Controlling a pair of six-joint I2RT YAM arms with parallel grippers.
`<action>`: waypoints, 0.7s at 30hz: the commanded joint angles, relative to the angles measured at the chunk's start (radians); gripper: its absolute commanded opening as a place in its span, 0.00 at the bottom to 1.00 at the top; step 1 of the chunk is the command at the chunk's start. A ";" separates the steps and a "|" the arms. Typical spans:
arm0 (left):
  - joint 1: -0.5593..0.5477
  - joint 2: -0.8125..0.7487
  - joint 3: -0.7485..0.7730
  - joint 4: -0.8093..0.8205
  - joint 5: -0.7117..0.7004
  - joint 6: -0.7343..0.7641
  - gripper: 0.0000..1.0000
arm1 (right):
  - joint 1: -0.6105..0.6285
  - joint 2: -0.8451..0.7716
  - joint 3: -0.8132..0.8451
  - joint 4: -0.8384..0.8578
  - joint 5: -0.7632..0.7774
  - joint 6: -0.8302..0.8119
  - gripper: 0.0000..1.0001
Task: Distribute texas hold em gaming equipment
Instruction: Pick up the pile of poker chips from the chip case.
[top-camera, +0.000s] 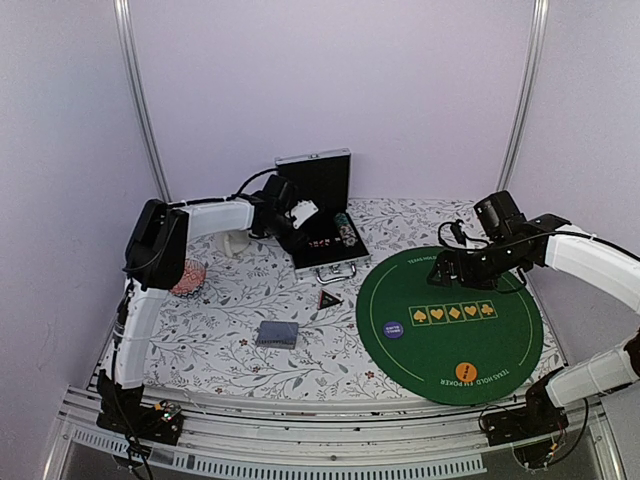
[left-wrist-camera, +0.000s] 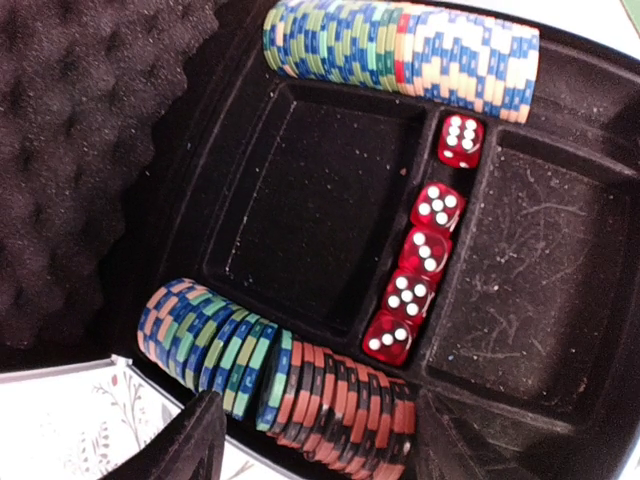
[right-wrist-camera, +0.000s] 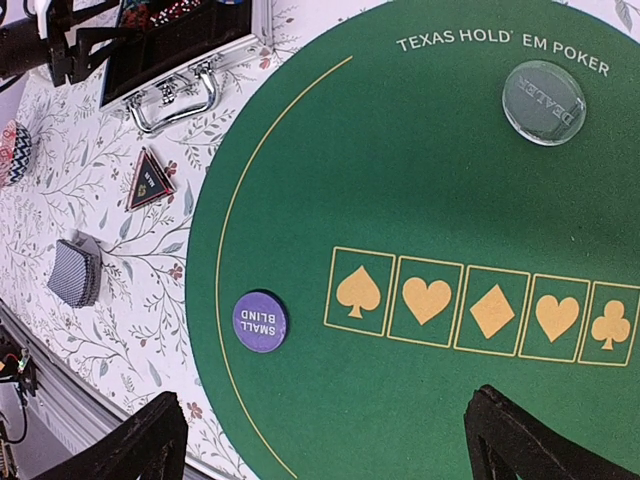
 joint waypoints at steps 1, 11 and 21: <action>0.010 0.030 0.017 -0.038 -0.001 -0.001 0.65 | -0.002 -0.025 -0.017 0.009 -0.016 0.010 0.99; 0.028 0.022 -0.004 -0.070 -0.005 -0.005 0.61 | -0.002 -0.015 -0.004 0.004 -0.029 0.004 0.99; 0.034 -0.004 -0.048 -0.058 0.120 0.000 0.45 | -0.003 -0.011 0.001 0.000 -0.024 0.004 0.99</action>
